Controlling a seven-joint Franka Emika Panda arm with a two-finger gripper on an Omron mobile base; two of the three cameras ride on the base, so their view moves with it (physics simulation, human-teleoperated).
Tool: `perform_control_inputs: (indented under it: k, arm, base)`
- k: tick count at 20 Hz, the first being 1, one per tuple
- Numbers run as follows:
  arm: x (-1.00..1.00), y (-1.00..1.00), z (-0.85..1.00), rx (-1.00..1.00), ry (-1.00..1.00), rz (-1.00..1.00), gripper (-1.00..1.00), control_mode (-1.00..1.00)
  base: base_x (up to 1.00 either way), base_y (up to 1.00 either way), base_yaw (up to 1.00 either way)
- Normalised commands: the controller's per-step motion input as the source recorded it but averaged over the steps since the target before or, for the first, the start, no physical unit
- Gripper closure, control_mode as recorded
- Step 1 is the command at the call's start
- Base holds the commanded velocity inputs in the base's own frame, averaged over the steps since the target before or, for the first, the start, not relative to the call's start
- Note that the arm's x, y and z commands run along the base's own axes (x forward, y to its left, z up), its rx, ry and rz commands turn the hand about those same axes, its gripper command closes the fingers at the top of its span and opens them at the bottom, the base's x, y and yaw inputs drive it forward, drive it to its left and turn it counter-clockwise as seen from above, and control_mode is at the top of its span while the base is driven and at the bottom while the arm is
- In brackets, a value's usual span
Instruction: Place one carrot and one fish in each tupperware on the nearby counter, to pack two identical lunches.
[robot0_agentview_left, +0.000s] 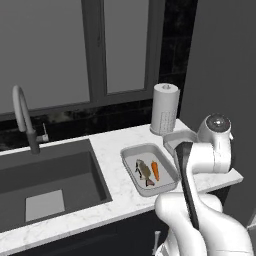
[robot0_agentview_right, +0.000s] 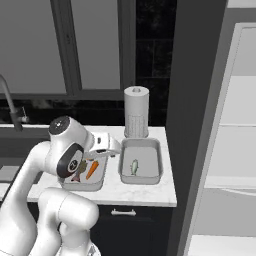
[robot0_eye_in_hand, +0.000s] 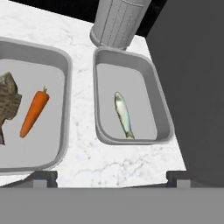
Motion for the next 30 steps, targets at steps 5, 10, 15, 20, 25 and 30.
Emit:
perform_control_inputs:
  k: [5,10,15,20,25,30]
  arm:
    - [-0.80,0.38,0.70,-0.01,-0.12,0.00,-1.00,-1.00]
    - [-0.87,0.28,0.33,0.00,-0.19,0.00,-1.00,-1.00]
    - [-0.96,0.25,0.09,0.00,-0.22,0.00,-1.00,-1.00]
    - [-0.60,0.25,0.00,-0.03,-0.15,0.01,-1.00,1.00]
    - [0.00,0.00,0.00,0.00,0.00,0.00,-1.00,1.00]
    - [0.00,0.00,0.00,0.00,0.00,0.00,-1.00,1.00]
  base:
    - [0.00,0.00,0.00]
    - [0.00,0.00,0.00]
    - [0.00,0.00,0.00]
    - [-0.40,0.14,0.01]
    - [-0.76,-0.20,0.01]
    - [-0.86,-0.84,-0.04]
